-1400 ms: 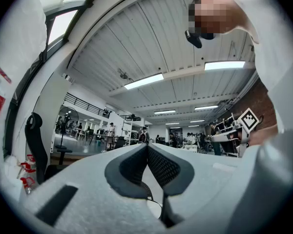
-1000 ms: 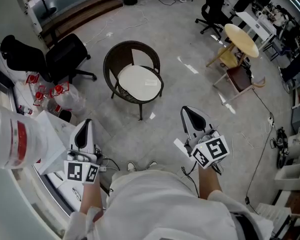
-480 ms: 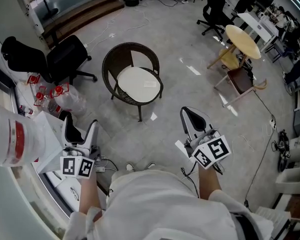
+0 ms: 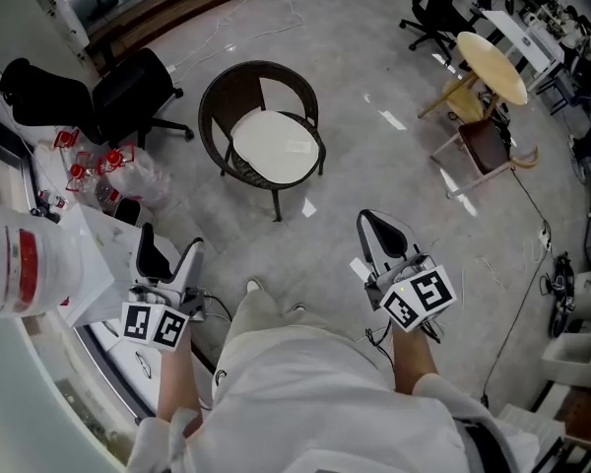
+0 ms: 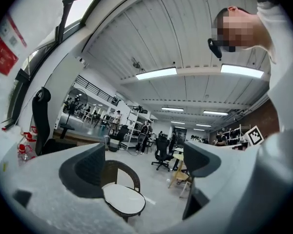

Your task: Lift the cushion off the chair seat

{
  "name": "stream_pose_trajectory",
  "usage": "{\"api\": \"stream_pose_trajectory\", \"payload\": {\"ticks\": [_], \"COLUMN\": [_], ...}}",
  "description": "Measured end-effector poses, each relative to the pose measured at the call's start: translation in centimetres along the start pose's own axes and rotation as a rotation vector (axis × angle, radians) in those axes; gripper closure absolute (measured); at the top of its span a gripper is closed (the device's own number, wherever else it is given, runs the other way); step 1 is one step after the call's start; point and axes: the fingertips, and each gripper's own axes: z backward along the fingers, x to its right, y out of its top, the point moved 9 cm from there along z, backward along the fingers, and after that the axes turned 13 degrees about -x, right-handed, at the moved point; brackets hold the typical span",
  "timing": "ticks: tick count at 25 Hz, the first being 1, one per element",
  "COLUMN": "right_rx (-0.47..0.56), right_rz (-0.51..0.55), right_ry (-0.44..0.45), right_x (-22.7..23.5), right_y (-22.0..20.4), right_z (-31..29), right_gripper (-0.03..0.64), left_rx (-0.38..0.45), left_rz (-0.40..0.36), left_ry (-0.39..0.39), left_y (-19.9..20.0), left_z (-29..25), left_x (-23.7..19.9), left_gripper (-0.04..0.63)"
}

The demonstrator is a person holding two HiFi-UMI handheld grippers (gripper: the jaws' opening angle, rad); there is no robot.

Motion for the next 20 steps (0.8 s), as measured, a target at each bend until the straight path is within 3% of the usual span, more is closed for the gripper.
{"api": "stream_pose_trajectory", "payload": {"ticks": [5,11,20], "right_rx": [-0.031,-0.068,-0.142], "right_rz": [-0.008,-0.021,0.038], "right_ry": [-0.015,-0.047,-0.085], "right_x": [1.9,5.1,8.5], "right_y": [0.2,1.6,8.3], "right_z": [-2.3,-9.0,-21.3], "right_gripper": [0.615,0.615,0.615], "left_rx": [-0.016,-0.032,-0.069], "left_rz": [0.005,0.042,0.123], "left_ry": [-0.012,-0.029,-0.09], "left_y": [-0.5,0.0,1.4], "left_z": [-3.1,-11.0,-22.8], "left_x": [-1.4,-6.3,-14.8], "left_gripper": [0.107,0.107,0.107]}}
